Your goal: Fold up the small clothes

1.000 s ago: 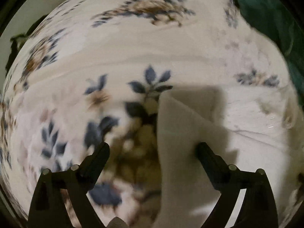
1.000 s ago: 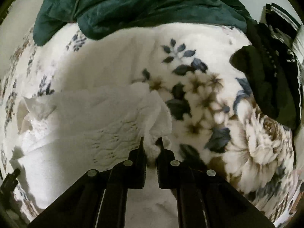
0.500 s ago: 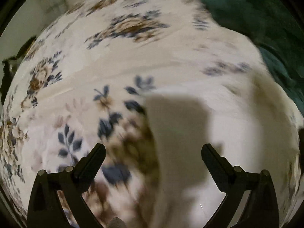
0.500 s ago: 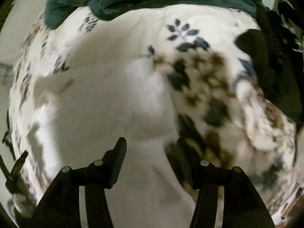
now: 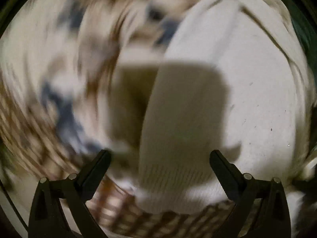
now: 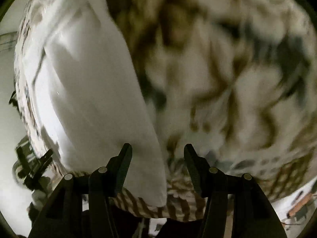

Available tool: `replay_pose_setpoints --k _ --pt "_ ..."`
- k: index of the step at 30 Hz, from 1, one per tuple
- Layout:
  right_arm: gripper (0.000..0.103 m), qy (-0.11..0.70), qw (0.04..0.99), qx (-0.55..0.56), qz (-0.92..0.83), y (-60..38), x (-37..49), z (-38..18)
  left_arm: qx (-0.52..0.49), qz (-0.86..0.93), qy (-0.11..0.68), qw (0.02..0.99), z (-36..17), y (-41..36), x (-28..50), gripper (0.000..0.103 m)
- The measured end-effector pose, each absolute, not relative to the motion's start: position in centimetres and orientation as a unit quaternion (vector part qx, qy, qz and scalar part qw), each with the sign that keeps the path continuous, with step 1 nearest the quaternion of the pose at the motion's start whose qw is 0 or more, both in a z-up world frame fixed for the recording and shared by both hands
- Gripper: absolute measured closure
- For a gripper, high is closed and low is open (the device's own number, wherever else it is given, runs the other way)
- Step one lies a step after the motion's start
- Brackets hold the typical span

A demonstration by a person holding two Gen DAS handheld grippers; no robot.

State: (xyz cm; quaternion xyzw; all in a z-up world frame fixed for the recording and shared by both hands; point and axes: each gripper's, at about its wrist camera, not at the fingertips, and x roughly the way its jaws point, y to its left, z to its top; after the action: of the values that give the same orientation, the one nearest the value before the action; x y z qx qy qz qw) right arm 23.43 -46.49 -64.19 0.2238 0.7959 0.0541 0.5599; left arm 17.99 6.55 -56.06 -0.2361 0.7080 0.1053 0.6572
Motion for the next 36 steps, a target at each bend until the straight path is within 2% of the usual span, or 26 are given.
replay_pose_setpoints --k 1,2,3,4,5,11,14,19,21,22,23,24,25,26,32,36 --pt "0.046 0.796 0.553 0.237 0.065 -46.2 22.3 -65.0 -0.254 0.109 0.699 0.659 -56.3 6.7 17.4 0.031" --pt "0.049 0.794 0.551 0.248 0.075 -46.0 21.7 -65.5 -0.256 0.120 0.685 0.671 -56.1 6.7 16.9 0.063" --pt "0.058 0.788 0.553 0.257 0.085 -45.7 20.9 -65.7 -0.255 0.119 0.679 0.677 -55.8 6.6 16.7 0.088" --pt "0.092 0.780 0.559 0.265 0.089 -45.5 20.2 -65.7 -0.256 0.117 0.674 0.683 -55.3 6.5 16.6 0.096" --pt "0.096 0.777 0.559 0.276 0.091 -45.3 19.6 -65.7 -0.254 0.118 0.665 0.693 -54.4 6.4 16.4 0.096" --pt "0.098 0.768 0.581 0.264 0.059 -45.3 17.2 -62.5 -0.208 0.113 0.660 0.713 -50.9 6.7 15.8 0.097" --pt "0.098 0.777 0.577 0.249 0.043 -45.8 16.9 -62.0 -0.193 0.115 0.670 0.707 -51.7 7.8 15.8 0.097" --pt "0.095 0.805 0.553 0.209 0.046 -45.2 18.2 -65.0 -0.158 0.096 0.695 0.695 -53.0 6.7 17.6 0.093" --pt "0.078 0.815 0.535 0.213 0.062 -45.0 19.5 -65.5 -0.112 0.095 0.697 0.702 -51.3 4.5 17.9 0.091" --pt "0.062 0.816 0.531 0.218 0.071 -45.1 19.9 -65.2 -0.095 0.095 0.695 0.706 -50.6 3.8 18.1 0.091" --pt "0.046 0.811 0.532 0.228 0.085 -45.5 20.5 -64.4 -0.067 0.100 0.689 0.715 -49.2 2.7 17.8 0.081" --pt "0.041 0.804 0.538 0.233 0.094 -46.2 20.9 -63.4 -0.033 0.109 0.681 0.723 -47.8 1.4 17.9 0.067" --pt "0.038 0.800 0.544 0.235 0.100 -46.7 21.2 -62.5 -0.012 0.116 0.674 0.729 -46.8 0.4 18.0 0.028" --pt "0.038 0.796 0.548 0.236 0.106 -47.4 21.6 -61.5 -0.002 0.122 0.666 0.736 -45.7 -0.8 18.0 0.005" --pt "0.038 0.772 0.577 0.245 0.108 -54.1 25.9 -56.6 -0.028 0.040 0.638 0.769 -42.0 -12.2 20.0 0.006" --pt "0.038 0.751 0.604 0.241 0.115 -57.1 31.5 -54.5 -0.039 -0.072 0.660 0.747 -44.9 -23.5 20.1 0.006"
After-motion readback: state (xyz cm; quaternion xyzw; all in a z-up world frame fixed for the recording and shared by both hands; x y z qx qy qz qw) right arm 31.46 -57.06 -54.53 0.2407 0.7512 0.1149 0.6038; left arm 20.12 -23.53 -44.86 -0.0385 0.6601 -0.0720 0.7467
